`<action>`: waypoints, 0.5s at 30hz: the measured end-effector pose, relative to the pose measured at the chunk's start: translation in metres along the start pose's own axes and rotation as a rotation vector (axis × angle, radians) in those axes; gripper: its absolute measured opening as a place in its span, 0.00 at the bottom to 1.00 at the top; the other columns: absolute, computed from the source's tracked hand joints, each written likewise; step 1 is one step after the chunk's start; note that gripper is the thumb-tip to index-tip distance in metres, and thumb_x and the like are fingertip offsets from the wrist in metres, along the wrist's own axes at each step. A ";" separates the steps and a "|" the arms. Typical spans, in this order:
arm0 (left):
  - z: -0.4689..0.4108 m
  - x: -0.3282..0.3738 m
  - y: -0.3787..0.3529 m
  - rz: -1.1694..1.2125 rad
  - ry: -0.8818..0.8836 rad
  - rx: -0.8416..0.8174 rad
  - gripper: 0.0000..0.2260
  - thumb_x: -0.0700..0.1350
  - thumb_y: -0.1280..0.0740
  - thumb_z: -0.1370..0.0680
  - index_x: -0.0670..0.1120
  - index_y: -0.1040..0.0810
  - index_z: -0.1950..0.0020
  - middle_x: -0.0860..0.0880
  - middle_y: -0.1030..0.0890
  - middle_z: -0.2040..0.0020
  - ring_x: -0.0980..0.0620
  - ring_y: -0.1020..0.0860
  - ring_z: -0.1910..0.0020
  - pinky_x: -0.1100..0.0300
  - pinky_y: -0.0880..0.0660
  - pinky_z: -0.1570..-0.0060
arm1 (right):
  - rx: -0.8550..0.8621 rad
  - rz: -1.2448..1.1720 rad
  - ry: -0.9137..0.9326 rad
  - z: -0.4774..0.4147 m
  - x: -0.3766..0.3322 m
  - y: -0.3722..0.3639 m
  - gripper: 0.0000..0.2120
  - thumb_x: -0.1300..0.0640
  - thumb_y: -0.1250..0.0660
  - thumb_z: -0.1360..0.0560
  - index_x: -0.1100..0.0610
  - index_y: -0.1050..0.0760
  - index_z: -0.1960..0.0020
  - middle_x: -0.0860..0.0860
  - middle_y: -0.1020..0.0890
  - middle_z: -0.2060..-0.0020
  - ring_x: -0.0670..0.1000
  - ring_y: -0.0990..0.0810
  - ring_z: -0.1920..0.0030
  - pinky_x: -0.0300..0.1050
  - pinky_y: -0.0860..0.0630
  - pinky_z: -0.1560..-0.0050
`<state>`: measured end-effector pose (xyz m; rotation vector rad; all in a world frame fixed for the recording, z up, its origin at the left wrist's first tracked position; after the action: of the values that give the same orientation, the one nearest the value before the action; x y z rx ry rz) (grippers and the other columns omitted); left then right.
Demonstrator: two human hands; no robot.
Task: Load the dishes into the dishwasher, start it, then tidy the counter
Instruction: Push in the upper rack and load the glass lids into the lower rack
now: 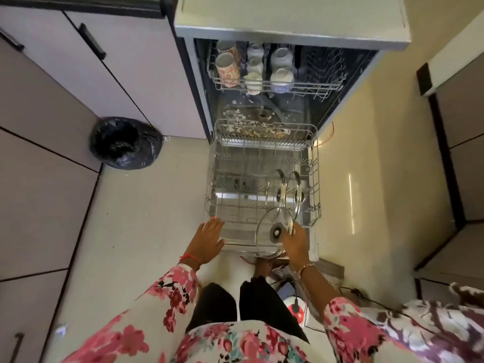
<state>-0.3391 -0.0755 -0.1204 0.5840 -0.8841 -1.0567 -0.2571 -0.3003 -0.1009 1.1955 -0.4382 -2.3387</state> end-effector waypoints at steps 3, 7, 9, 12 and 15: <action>-0.030 0.016 -0.007 0.019 -0.018 -0.005 0.23 0.43 0.40 0.21 0.40 0.40 0.27 0.42 0.39 0.26 0.45 0.43 0.25 0.49 0.47 0.28 | -0.012 0.119 0.095 -0.032 -0.022 0.002 0.08 0.59 0.38 0.22 0.64 0.26 0.52 0.53 0.26 0.67 0.53 0.28 0.65 0.38 0.34 0.68; -0.069 0.017 -0.036 -0.033 -0.050 -0.047 0.23 0.38 0.38 0.24 0.38 0.36 0.28 0.40 0.34 0.29 0.41 0.37 0.28 0.46 0.41 0.30 | 0.000 0.242 0.141 -0.085 -0.044 -0.016 0.12 0.59 0.39 0.21 0.66 0.27 0.44 0.60 0.20 0.57 0.54 0.22 0.60 0.34 0.29 0.67; -0.091 0.016 -0.062 -0.067 -0.067 -0.099 0.24 0.37 0.40 0.23 0.39 0.40 0.27 0.41 0.38 0.26 0.43 0.41 0.26 0.47 0.45 0.28 | 0.031 0.307 0.145 -0.116 -0.044 -0.031 0.13 0.56 0.40 0.20 0.67 0.26 0.46 0.59 0.20 0.56 0.56 0.20 0.56 0.41 0.26 0.60; -0.130 0.008 -0.099 -0.122 -0.092 -0.145 0.25 0.37 0.44 0.21 0.40 0.46 0.24 0.43 0.44 0.24 0.46 0.47 0.24 0.51 0.52 0.26 | 0.059 0.469 0.125 -0.159 -0.034 -0.055 0.16 0.54 0.45 0.19 0.67 0.28 0.41 0.60 0.20 0.52 0.57 0.21 0.50 0.40 0.33 0.60; -0.169 -0.005 -0.132 -0.220 -0.084 -0.175 0.26 0.37 0.46 0.20 0.41 0.53 0.23 0.45 0.49 0.23 0.48 0.52 0.23 0.52 0.55 0.26 | 0.038 0.546 0.110 -0.200 -0.018 -0.079 0.16 0.57 0.46 0.19 0.68 0.29 0.41 0.62 0.21 0.50 0.58 0.21 0.48 0.42 0.30 0.57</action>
<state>-0.2628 -0.1233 -0.3148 0.5006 -0.8026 -1.3520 -0.1054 -0.2373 -0.2407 1.0517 -0.6762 -1.7969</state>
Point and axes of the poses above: each hand's wrist, its own z-axis away from the middle knuckle, its own y-axis out of the back of the hand, x = y × z, the point moved 10 cm from there along -z, towards the middle knuckle
